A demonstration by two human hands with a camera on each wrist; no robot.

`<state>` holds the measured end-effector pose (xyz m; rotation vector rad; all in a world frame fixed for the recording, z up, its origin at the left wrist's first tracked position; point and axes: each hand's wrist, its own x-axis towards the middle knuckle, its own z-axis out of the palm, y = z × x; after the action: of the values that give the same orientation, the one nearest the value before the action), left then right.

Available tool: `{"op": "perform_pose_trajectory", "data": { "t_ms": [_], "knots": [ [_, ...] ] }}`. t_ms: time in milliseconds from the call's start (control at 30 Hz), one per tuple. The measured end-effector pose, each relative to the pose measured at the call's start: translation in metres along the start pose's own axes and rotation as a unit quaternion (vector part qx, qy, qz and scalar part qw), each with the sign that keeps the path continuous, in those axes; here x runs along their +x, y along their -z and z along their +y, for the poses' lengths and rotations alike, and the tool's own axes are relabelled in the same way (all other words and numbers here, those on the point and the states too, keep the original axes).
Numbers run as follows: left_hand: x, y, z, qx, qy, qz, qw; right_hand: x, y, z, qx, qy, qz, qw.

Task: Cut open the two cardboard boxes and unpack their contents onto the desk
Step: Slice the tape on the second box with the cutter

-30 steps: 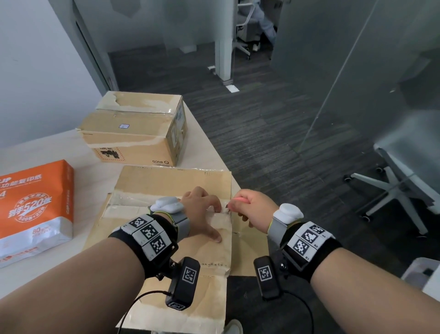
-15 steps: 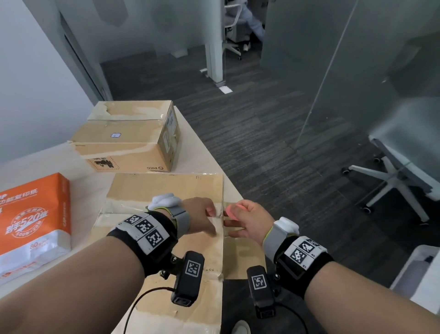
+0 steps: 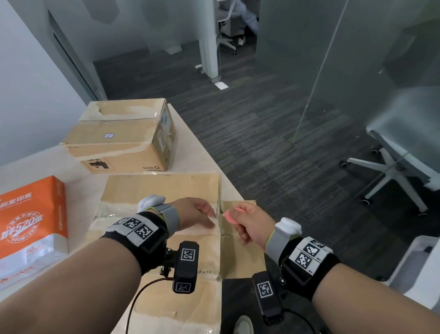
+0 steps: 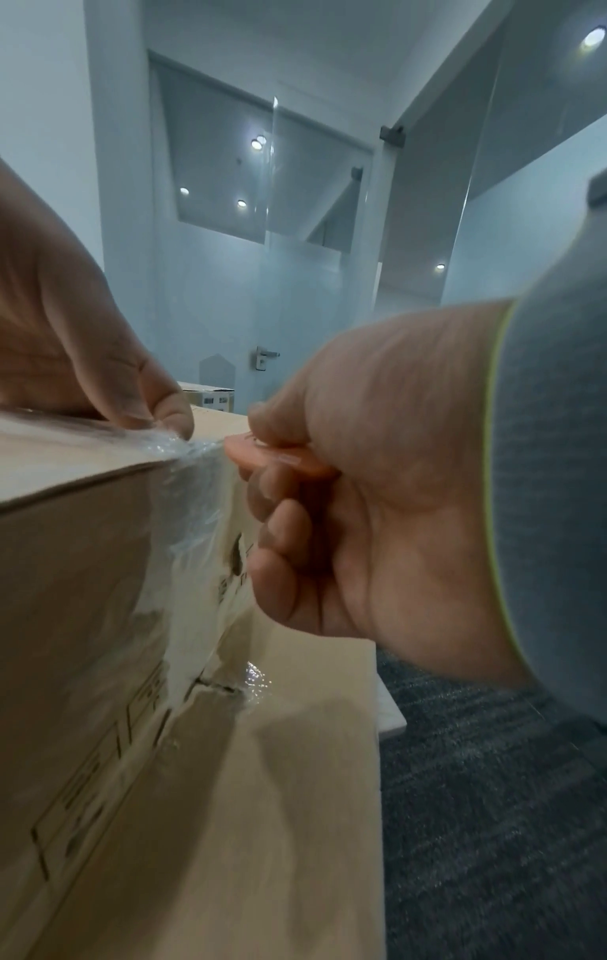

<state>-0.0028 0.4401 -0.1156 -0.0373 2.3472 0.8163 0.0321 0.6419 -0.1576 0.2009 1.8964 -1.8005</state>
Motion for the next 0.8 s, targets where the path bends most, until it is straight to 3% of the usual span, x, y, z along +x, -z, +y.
{"op": "perform_pose_trajectory", "data": {
  "t_ms": [267, 800],
  "knots": [
    [0.002, 0.005, -0.002, 0.005, 0.02, -0.009, 1.0, 0.004, -0.003, -0.004, 0.058, -0.053, -0.013, 0.997],
    [0.014, 0.001, -0.012, -0.032, 0.018, -0.014, 0.999, 0.01, 0.001, 0.0, -0.017, 0.005, -0.014, 1.0]
  ]
}}
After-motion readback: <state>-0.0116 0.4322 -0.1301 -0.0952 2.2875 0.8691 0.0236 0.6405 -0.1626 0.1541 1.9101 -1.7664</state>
